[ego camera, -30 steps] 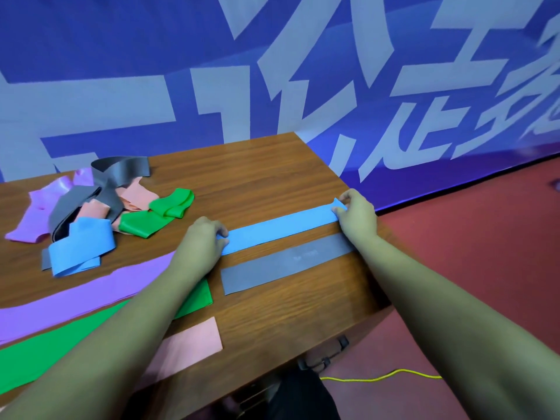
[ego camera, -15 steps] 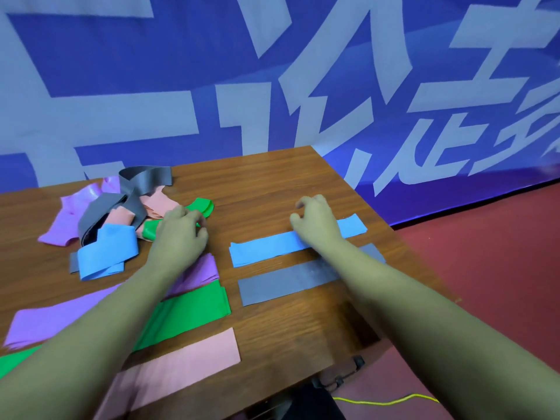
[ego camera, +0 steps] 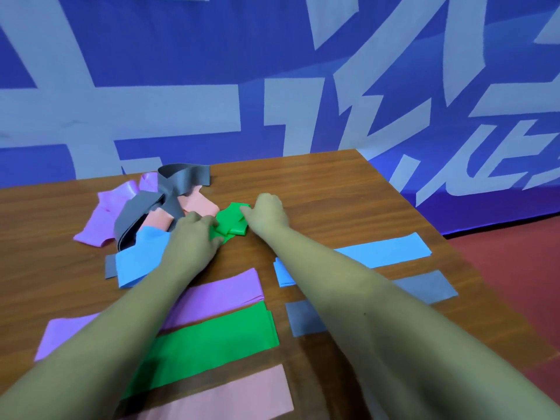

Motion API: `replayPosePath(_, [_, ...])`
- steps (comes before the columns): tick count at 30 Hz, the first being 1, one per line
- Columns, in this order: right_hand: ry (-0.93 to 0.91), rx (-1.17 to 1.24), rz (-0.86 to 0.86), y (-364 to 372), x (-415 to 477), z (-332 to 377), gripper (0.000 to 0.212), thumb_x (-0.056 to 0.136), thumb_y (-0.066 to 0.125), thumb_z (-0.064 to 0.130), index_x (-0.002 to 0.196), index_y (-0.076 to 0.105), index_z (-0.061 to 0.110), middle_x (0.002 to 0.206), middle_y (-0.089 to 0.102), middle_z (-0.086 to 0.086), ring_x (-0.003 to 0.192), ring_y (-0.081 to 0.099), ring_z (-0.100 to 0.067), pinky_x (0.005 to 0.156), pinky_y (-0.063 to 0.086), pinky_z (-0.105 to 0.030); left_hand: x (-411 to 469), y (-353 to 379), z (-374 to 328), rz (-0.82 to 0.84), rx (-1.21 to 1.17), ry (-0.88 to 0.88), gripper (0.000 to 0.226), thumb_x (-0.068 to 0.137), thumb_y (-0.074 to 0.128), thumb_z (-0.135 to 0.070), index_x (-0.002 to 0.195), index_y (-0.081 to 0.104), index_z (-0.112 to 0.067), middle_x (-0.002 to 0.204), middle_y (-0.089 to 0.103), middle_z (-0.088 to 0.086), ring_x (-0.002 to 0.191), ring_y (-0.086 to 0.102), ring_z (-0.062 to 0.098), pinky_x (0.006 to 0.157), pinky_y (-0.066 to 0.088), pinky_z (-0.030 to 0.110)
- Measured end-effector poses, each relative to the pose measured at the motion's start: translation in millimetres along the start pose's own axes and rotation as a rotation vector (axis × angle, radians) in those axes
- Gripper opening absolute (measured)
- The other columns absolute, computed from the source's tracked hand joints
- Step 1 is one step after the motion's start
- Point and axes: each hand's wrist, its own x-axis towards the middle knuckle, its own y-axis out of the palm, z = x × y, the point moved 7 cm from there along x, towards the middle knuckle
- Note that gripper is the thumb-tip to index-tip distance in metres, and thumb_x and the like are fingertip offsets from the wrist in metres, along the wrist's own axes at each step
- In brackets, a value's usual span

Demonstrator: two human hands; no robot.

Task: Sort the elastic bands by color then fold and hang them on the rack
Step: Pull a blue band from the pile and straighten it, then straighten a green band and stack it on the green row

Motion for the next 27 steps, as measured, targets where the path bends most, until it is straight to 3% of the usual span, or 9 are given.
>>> replayPosePath(3, [0.002, 0.034, -0.054, 2, 4, -1, 0.018, 0.089, 0.054, 0.02, 0.093, 0.07, 0.013, 0.107, 0.07, -0.012, 0.103, 0.065, -0.032, 0.085, 0.052, -0.036, 1, 2, 5, -0.02, -0.034, 0.01, 0.045, 0.081, 0.076, -0.026, 0.12, 0.063, -0.01, 0.114, 0.057, 0.019, 0.11, 0.051, 0.04, 0.097, 0.041, 0.046])
replayPosePath(5, [-0.076, 0.127, -0.096, -8, 1, 8, 0.013, 0.086, 0.055, 0.016, 0.078, 0.065, 0.017, 0.094, 0.072, -0.008, 0.094, 0.065, -0.031, 0.078, 0.052, -0.034, 0, 2, 7, -0.016, -0.061, -0.007, 0.049, 0.08, 0.077, -0.025, 0.123, 0.059, -0.008, 0.116, 0.057, 0.02, 0.111, 0.05, 0.041, 0.097, 0.041, 0.047])
replayPosePath(8, [-0.242, 0.284, -0.168, -41, -14, 36, 0.004, 0.082, 0.062, 0.016, 0.078, 0.062, 0.014, 0.082, 0.068, 0.0, 0.082, 0.061, -0.023, 0.07, 0.044, -0.032, -5, -5, 4, -0.017, -0.146, -0.046, 0.056, 0.078, 0.076, -0.017, 0.126, 0.051, -0.005, 0.119, 0.055, 0.021, 0.113, 0.05, 0.041, 0.096, 0.042, 0.047])
replayPosePath(11, [-0.407, 0.454, -0.181, -82, -36, 74, 0.009, 0.083, 0.066, 0.016, 0.076, 0.061, 0.013, 0.072, 0.062, 0.007, 0.067, 0.056, -0.008, 0.067, 0.042, -0.026, -15, -29, 1, -0.078, -0.447, -0.119, 0.05, 0.084, 0.066, -0.012, 0.13, 0.049, -0.007, 0.128, 0.054, 0.013, 0.118, 0.052, 0.029, 0.1, 0.043, 0.042])
replayPosePath(14, [-0.514, 0.485, -0.126, -122, -66, 111, 0.017, 0.084, 0.063, 0.011, 0.072, 0.056, 0.02, 0.058, 0.055, 0.016, 0.056, 0.048, 0.001, 0.059, 0.038, -0.018, -29, -82, -11, -0.177, -0.845, -0.162, 0.046, 0.089, 0.06, -0.033, 0.131, 0.051, -0.019, 0.134, 0.055, -0.001, 0.12, 0.051, 0.016, 0.105, 0.044, 0.045])
replayPosePath(18, [-0.605, 0.552, -0.096, -178, -115, 151, 0.016, 0.087, 0.059, 0.002, 0.077, 0.057, 0.014, 0.052, 0.049, 0.004, 0.042, 0.042, -0.004, 0.044, 0.034, -0.014, -49, -170, -46, -0.29, -1.073, -0.015, 0.039, 0.101, 0.05, -0.026, 0.138, 0.049, -0.013, 0.138, 0.054, -0.003, 0.117, 0.051, 0.0, 0.097, 0.04, 0.007])
replayPosePath(21, [-0.651, 0.646, -0.086, -215, -151, 174, 0.015, 0.088, 0.057, -0.002, 0.078, 0.057, 0.01, 0.048, 0.048, 0.0, 0.036, 0.042, -0.003, 0.043, 0.036, -0.016, -70, -225, -77, -0.309, -1.121, 0.162, 0.027, 0.101, 0.049, -0.014, 0.127, 0.053, -0.01, 0.118, 0.062, -0.006, 0.097, 0.058, -0.014, 0.087, 0.044, 0.008])
replayPosePath(24, [-0.685, 0.65, -0.074, -241, -182, 190, 0.017, 0.087, 0.058, 0.001, 0.076, 0.058, 0.014, 0.049, 0.051, 0.001, 0.038, 0.045, -0.006, 0.046, 0.037, -0.023, -89, -260, -96, -0.295, -1.117, 0.238, 0.019, 0.1, 0.051, -0.012, 0.111, 0.06, 0.001, 0.095, 0.064, 0.004, 0.086, 0.06, 0.007, 0.081, 0.048, 0.022])
replayPosePath(27, [-0.671, 0.64, -0.045, -253, -207, 196, 0.014, 0.085, 0.058, 0.003, 0.076, 0.061, 0.013, 0.058, 0.057, -0.004, 0.047, 0.049, -0.01, 0.047, 0.038, -0.025, -111, -284, -109, -0.31, -1.132, 0.297, 0.01, 0.098, 0.052, -0.007, 0.095, 0.06, -0.001, 0.083, 0.06, 0.007, 0.076, 0.056, 0.006, 0.072, 0.047, 0.02])
